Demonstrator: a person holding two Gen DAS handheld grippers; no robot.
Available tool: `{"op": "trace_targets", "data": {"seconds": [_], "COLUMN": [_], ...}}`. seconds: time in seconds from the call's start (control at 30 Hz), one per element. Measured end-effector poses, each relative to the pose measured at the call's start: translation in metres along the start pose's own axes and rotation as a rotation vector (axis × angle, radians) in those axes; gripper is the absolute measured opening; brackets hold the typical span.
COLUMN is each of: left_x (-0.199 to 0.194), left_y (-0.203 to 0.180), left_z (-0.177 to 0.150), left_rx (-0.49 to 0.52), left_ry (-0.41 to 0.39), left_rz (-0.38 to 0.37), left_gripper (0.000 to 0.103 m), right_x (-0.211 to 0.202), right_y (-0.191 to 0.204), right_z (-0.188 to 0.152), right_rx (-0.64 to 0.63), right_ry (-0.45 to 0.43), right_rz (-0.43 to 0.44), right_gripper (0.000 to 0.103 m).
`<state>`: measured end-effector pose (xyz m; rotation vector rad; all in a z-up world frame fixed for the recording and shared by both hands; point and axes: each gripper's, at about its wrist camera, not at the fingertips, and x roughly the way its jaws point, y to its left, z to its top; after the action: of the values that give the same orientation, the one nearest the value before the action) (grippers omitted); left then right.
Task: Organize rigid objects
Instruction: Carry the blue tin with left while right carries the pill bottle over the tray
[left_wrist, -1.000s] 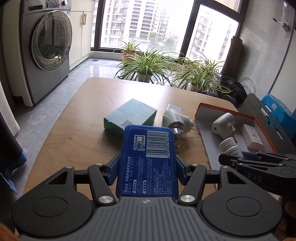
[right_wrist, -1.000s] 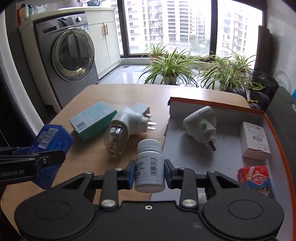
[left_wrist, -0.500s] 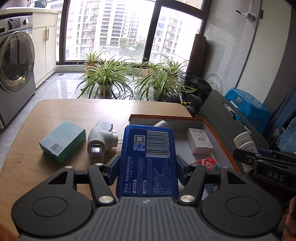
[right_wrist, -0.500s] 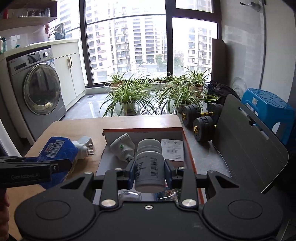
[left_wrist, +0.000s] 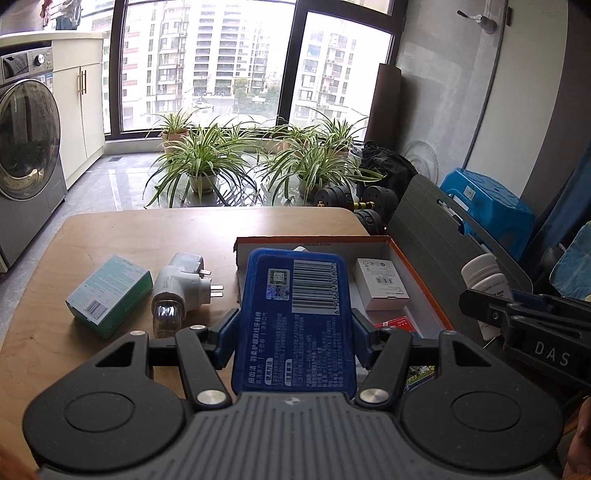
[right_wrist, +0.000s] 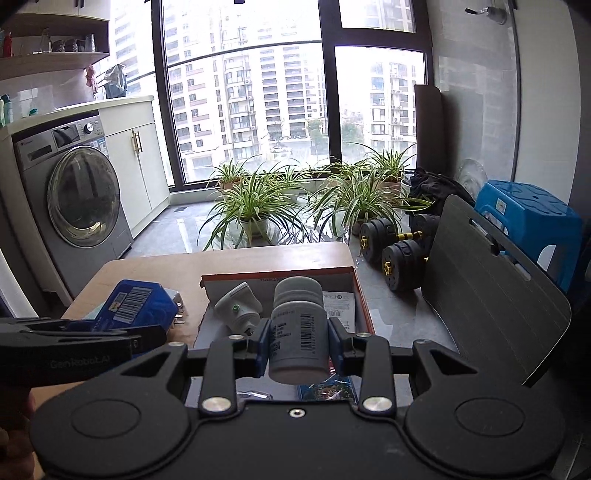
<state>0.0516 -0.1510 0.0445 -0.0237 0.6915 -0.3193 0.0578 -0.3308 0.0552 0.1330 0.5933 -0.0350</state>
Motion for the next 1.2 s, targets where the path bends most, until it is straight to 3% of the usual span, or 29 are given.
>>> {"op": "trace_targets", "data": {"seconds": [1.2], "left_x": [-0.0078], "left_y": [-0.0094], "left_z": [0.0012], "left_rx": [0.009], "left_ry": [-0.016], "left_rz": [0.004], "left_gripper": [0.062], "right_x": [-0.0004], "right_y": [0.0021], "right_z": [0.0000], "right_rx": [-0.003], "right_ry": [-0.004], "right_rz": [0.007], "right_gripper": [0.039]}}
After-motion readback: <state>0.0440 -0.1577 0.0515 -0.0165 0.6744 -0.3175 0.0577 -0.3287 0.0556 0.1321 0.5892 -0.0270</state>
